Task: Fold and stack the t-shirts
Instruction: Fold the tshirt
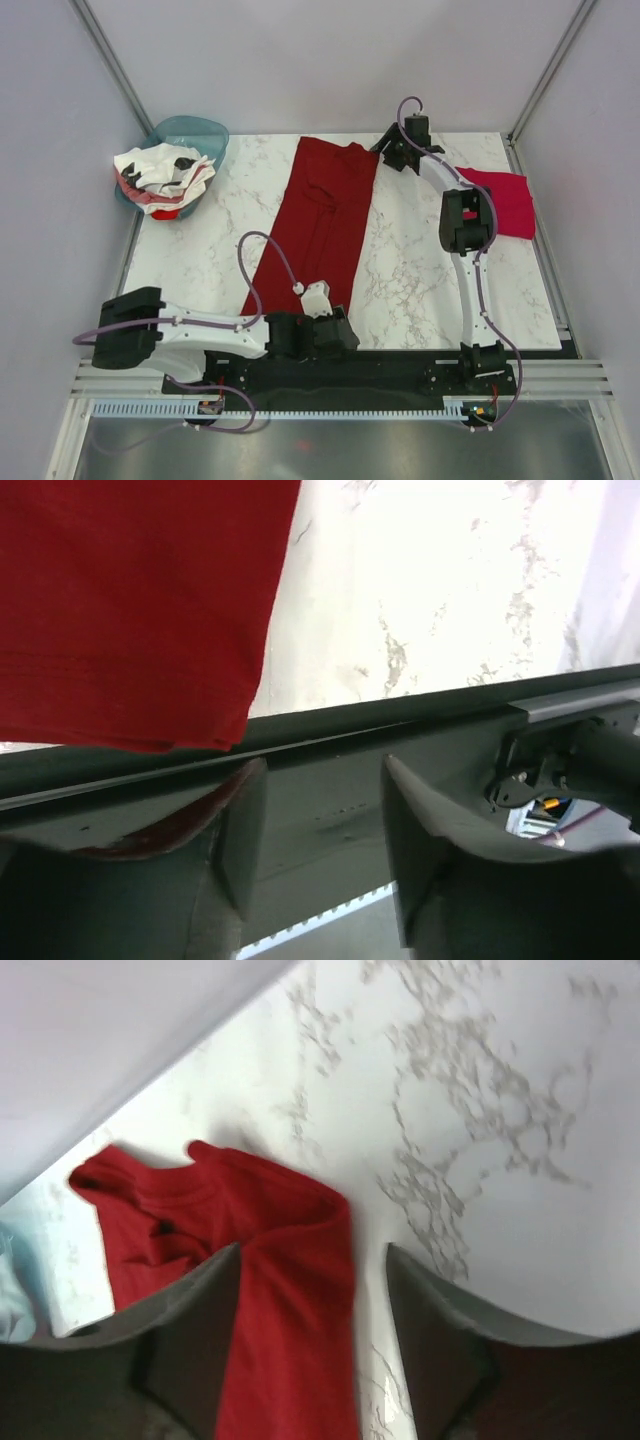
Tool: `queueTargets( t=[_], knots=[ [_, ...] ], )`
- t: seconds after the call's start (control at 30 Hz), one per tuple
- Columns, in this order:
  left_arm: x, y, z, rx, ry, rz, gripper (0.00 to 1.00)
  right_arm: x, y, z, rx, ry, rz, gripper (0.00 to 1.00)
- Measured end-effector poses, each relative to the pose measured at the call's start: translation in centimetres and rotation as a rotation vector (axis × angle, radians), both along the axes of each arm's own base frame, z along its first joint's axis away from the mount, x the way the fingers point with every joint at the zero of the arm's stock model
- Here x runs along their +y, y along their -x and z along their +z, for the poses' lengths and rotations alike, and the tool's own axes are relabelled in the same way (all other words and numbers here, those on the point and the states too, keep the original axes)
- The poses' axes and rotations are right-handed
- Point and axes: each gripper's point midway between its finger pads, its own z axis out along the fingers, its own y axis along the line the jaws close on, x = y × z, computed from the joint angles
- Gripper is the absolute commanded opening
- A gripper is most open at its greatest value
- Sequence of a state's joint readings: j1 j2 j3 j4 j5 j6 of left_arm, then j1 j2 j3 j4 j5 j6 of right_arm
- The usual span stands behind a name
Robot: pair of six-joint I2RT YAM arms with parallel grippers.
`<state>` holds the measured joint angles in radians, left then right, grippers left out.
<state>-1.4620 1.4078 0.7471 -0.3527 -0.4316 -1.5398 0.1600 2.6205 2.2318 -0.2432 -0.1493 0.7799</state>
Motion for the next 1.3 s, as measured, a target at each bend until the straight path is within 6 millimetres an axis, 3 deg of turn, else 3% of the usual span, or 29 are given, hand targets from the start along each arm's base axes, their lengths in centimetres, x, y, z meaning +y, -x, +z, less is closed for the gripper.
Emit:
queueTargets(
  t=[0.13,0.27,0.4,0.5,0.63,0.73,0.87,0.93,1.07,1.1,1.13,1.17,1.3],
  knots=[
    [1.3,-1.0,3.5,-0.053,0.077,0.033,0.73,-1.4,-0.5,0.5,-0.024,0.008,-0.003,0.73],
    [4.7,-3.1,9.1,-0.158,0.201,0.084,0.73,-1.8,0.5,0.5,-0.035,0.017,0.007,0.74],
    [8.5,-6.4,12.2,-0.245,0.245,0.174,0.73,-1.1,1.9,0.4,-0.041,0.014,0.040,0.70],
    [11.9,-9.3,11.7,-0.283,0.186,0.260,0.73,-0.3,3.0,0.2,-0.044,0.018,0.058,0.66],
    [15.3,-12.0,9.4,-0.276,0.044,0.329,0.73,1.1,4.2,-0.1,-0.042,0.022,0.088,0.57],
    [16.4,-12.8,7.3,-0.243,-0.057,0.333,0.72,2.1,4.7,-0.5,-0.029,0.021,0.101,0.40],
    [17.9,-12.8,4.2,-0.181,-0.159,0.329,0.70,2.7,4.8,-1.3,-0.006,0.013,0.104,0.07],
    [18.6,-12.6,3.2,-0.165,-0.183,0.329,0.70,3.0,4.0,-1.6,-0.005,0.001,0.105,0.00],
    [18.9,-12.1,2.0,-0.140,-0.207,0.306,0.70,3.5,2.2,-1.4,-0.016,-0.014,0.102,0.03],
    [18.9,-12.0,1.6,-0.133,-0.215,0.299,0.69,3.6,1.6,-1.4,-0.020,-0.016,0.100,0.13],
    [18.9,-12.0,1.2,-0.123,-0.228,0.293,0.69,3.6,1.3,-1.3,-0.020,-0.019,0.099,0.31],
    [18.8,-12.0,0.8,-0.112,-0.239,0.286,0.69,3.6,0.9,-1.2,-0.023,-0.022,0.099,0.57],
    [19.0,-11.6,-0.8,-0.077,-0.282,0.263,0.69,3.3,-0.1,0.5,-0.065,-0.016,0.109,0.66]
  ],
)
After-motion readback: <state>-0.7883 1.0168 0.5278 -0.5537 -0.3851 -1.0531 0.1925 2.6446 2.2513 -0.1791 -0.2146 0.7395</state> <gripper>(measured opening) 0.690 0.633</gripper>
